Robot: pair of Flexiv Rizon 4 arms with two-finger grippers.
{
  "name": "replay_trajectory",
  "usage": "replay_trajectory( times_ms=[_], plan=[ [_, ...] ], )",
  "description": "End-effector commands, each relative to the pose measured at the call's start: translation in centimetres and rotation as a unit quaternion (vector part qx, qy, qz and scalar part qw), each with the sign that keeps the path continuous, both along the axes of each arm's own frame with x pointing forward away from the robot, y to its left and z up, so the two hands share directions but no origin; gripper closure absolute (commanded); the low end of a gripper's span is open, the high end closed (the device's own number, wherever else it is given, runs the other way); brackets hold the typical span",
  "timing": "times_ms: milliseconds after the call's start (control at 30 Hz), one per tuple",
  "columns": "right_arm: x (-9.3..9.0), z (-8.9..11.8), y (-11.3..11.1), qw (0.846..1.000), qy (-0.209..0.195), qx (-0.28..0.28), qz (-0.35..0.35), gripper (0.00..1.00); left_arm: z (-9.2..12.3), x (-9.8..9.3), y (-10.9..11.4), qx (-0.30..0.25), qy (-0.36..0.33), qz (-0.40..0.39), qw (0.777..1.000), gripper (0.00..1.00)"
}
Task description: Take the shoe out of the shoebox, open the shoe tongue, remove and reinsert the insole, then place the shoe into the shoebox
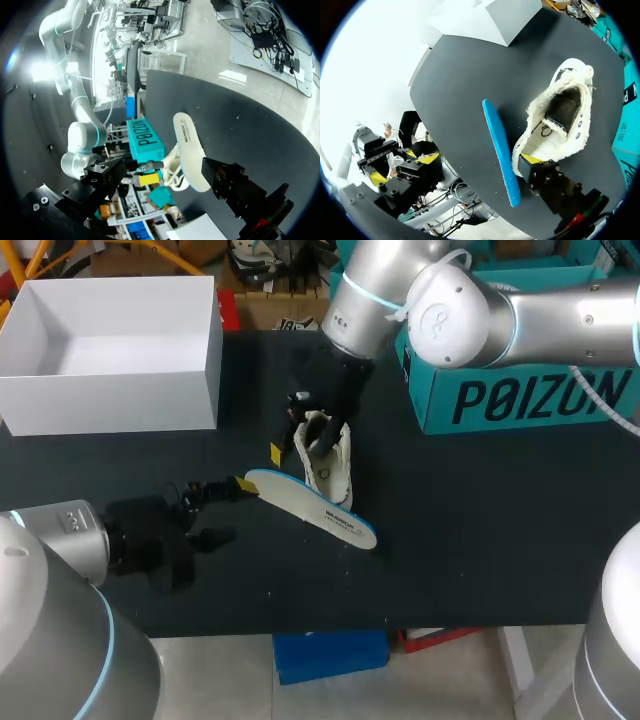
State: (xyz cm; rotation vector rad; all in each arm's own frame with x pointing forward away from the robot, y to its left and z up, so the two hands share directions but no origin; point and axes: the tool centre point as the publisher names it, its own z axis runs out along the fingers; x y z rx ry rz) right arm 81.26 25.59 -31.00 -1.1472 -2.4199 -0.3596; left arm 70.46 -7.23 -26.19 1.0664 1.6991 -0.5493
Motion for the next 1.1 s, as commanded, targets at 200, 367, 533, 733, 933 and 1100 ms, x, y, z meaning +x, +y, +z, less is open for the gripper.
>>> replay_trajectory(
  times_ms=[200, 367, 533, 733, 933, 1100],
  plan=[
    [0.0, -1.6, 0.2, 1.0, 0.007, -0.011, 0.01, 0.0, 0.0, -0.2, 0.0, 0.001, -0.002, 0.002, 1.0, 0.0],
    [0.0, -1.9, 0.4, 1.0, 0.01, -0.021, 0.016, 0.0, 0.0, -0.2, 0.0, 0.001, -0.002, 0.002, 1.0, 0.0],
    [0.0, -2.5, 0.6, 0.999, 0.008, -0.037, 0.021, 0.0, 0.0, -0.2, 0.0, 0.001, -0.002, 0.002, 1.0, 0.0],
    [0.2, -3.0, 0.9, 0.999, 0.003, -0.048, 0.023, 0.0, 0.0, -0.2, 0.0, 0.001, -0.002, 0.002, 1.0, 0.0],
    [0.3, -4.4, 1.3, 0.998, 0.006, -0.058, 0.029, 0.03, 0.0, -0.2, 0.0, 0.001, -0.002, 0.002, 1.0, 0.0],
    [0.1, -5.3, 1.6, 0.997, 0.006, -0.066, 0.03, 0.22, 0.0, -0.2, 0.0, 0.001, -0.002, 0.002, 1.0, 0.0]
  ],
)
